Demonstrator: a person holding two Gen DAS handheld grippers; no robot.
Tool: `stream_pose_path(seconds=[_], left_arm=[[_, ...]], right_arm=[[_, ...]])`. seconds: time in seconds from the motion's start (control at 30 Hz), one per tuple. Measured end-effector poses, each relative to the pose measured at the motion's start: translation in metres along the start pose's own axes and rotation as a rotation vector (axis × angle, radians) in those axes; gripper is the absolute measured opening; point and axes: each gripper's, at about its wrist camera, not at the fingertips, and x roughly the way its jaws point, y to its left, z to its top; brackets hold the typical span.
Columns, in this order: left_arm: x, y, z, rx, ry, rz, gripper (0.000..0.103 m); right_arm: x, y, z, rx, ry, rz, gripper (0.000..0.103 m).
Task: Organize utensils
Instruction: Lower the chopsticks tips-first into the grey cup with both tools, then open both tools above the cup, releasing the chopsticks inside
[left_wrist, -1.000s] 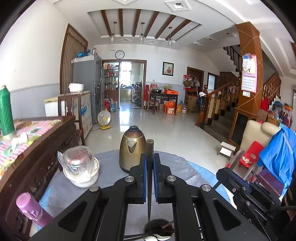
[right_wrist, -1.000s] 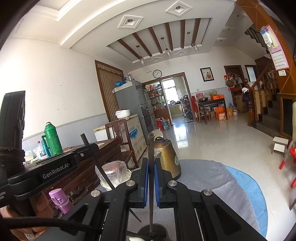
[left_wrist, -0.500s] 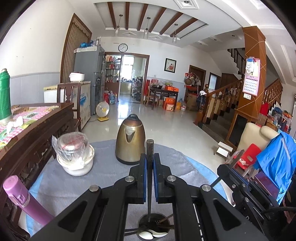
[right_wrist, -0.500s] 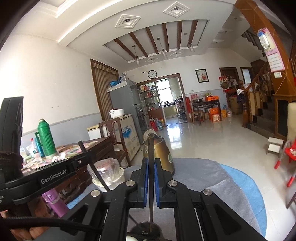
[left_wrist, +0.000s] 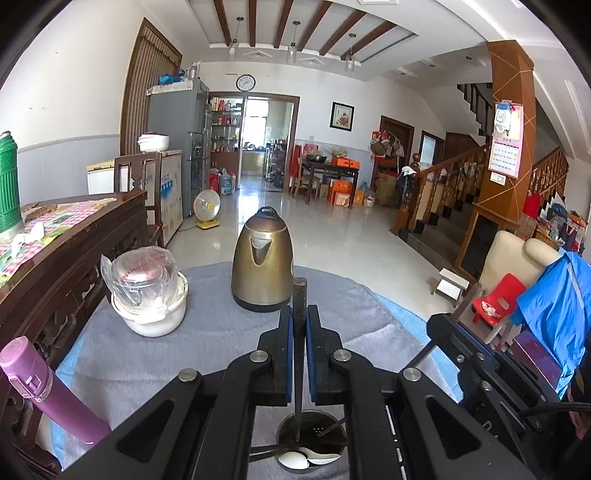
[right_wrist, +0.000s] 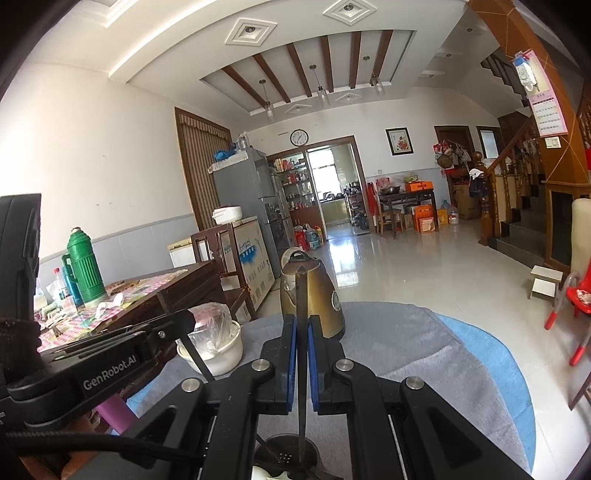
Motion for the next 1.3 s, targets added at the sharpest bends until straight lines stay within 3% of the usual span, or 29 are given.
stream_pose_path(seconds=[1.3], left_arm=[[0.027,0.009,-0.012,-0.019,0.073,0.021,0.007]], right_arm=[[0.021,-0.008,-0.012,0.022,0.063,-0.009,0.006]])
